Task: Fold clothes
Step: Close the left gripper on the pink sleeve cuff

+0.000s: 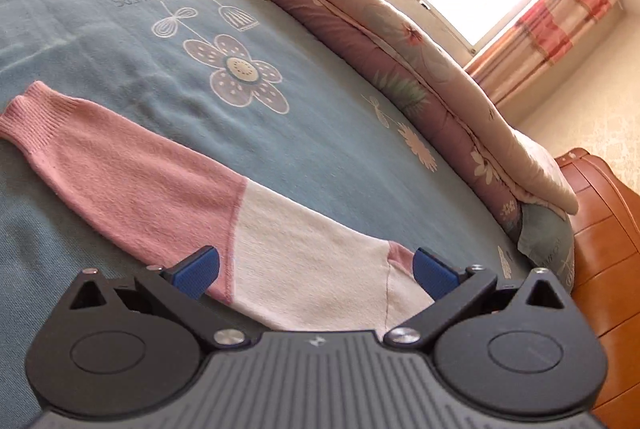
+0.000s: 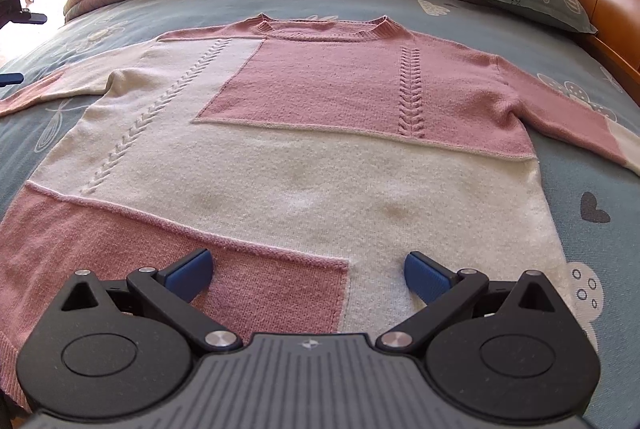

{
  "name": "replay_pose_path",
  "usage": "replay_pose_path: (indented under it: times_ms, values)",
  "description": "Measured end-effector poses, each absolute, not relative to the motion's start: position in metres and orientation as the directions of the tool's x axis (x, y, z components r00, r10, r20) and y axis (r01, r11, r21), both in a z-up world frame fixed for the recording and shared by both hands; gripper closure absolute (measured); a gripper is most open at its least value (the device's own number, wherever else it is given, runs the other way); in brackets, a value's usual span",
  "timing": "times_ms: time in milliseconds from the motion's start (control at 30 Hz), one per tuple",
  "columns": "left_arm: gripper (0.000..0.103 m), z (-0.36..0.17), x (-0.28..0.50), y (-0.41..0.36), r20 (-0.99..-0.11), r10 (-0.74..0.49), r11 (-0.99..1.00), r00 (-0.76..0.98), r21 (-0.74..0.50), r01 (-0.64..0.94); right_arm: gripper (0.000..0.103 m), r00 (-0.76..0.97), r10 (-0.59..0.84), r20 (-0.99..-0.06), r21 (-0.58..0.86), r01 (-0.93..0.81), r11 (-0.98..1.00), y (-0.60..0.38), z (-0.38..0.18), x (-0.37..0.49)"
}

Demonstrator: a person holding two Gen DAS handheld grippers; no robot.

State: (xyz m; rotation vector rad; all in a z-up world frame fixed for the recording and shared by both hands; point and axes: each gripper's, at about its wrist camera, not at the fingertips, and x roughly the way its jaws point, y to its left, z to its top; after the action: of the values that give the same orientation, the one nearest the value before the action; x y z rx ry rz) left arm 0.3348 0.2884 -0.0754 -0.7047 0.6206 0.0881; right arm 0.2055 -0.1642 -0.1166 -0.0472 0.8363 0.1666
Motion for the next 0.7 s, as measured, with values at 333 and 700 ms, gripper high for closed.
replay_pose_path:
  times_ms: [333, 700]
  values:
    - [0.001, -0.106, 0.386, 0.346, -0.588, -0.078, 0.728, 0.805, -0.585, -0.357, 0.0, 0.659, 0.13, -0.741, 0.006, -0.186, 0.982, -0.163, -0.118, 0.21]
    - [0.001, -0.103, 0.342, 0.379, -0.529, -0.044, 0.655, 0.847, -0.655, -0.375, 0.0, 0.676, 0.125, -0.726, -0.006, -0.188, 0.982, -0.159, -0.121, 0.211]
